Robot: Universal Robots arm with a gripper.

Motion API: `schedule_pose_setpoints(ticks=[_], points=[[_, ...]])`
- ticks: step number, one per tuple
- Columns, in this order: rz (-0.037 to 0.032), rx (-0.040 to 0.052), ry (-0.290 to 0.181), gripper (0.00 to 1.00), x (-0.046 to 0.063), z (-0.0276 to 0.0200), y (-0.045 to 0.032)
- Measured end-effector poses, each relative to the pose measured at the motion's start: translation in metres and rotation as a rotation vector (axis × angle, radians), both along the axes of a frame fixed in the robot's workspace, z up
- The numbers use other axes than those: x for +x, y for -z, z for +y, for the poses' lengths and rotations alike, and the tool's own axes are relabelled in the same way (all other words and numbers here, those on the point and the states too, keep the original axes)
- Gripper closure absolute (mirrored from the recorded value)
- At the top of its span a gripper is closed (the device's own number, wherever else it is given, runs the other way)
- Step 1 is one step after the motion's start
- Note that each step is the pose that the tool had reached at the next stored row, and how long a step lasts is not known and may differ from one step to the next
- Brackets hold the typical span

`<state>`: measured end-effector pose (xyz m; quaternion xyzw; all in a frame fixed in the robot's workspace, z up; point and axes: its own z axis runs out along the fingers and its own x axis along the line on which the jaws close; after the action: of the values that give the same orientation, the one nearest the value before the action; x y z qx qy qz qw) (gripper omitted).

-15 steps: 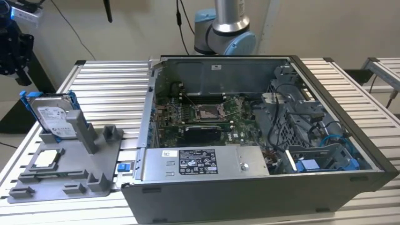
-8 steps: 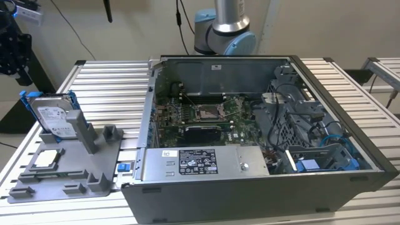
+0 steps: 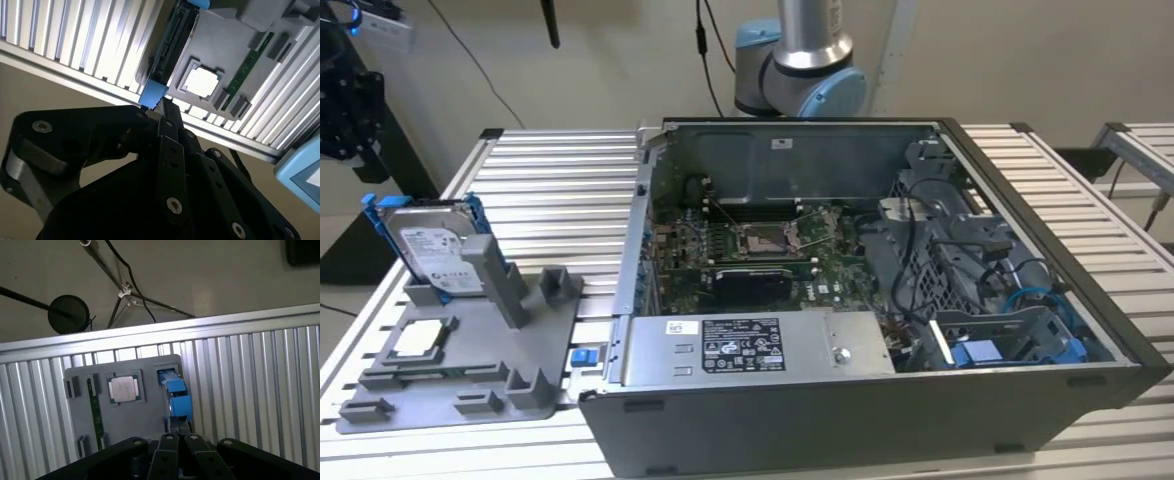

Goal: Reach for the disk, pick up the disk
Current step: 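Pick up the disk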

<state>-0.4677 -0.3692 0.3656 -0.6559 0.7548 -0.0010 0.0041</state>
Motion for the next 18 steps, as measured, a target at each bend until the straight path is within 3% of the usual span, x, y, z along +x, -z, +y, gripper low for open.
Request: schedule_pose_setpoints(ticks=[6,18], points=[[-0.0002,0.0001,0.0,0.0,0.0,0.0,0.0014],[0.0,0.0019,-0.009,0.0,0.0,0.0,0.0218]])
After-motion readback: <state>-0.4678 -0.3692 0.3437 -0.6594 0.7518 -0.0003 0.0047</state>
